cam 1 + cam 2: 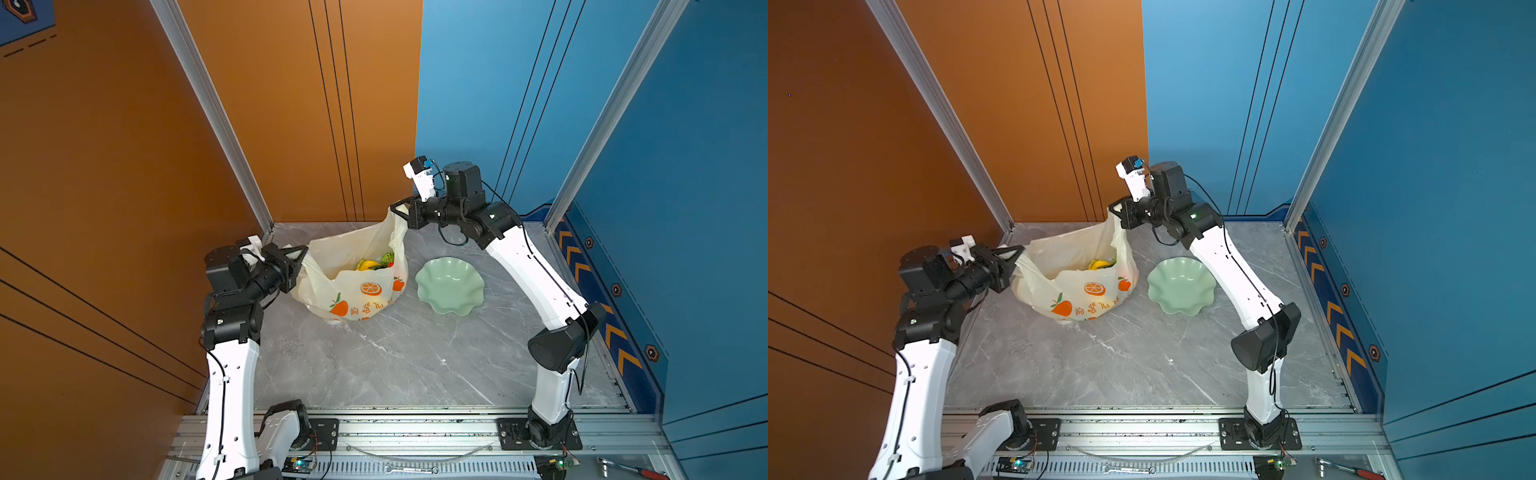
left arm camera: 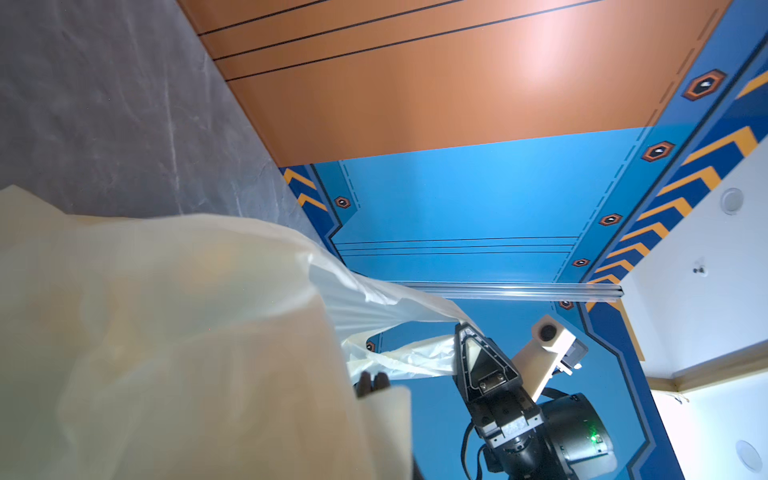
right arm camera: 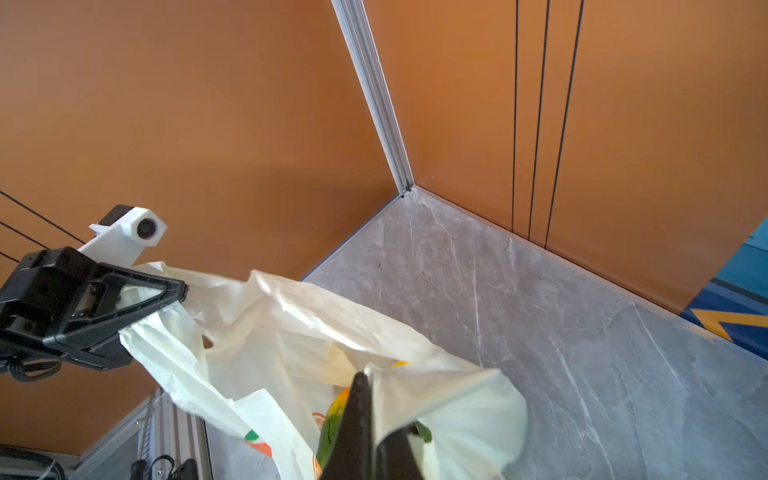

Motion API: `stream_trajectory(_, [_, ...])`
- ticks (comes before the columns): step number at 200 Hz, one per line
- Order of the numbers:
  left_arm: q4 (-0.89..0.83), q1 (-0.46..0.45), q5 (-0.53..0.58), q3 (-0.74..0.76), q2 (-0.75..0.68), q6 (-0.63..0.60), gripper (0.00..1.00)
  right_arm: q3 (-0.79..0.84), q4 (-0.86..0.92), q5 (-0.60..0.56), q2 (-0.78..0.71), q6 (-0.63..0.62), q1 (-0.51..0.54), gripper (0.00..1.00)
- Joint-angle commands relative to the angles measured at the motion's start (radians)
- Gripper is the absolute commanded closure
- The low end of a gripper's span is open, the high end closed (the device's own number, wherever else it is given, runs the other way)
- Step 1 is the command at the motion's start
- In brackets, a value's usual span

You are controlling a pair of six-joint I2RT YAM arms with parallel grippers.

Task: Place the fruits into the plastic bag
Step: 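Lift both bag handles upward with the left and right grippers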

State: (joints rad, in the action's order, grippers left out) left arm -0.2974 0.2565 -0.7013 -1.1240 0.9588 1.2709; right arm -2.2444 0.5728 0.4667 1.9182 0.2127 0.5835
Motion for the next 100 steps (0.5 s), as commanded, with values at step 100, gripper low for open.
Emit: stream_trajectory(100, [0.165, 0.052, -0.064, -0.397, 0.149, 0.113, 1.00, -0.150, -0.267, -0.020, -0.061, 0.169, 0.003, 1.00])
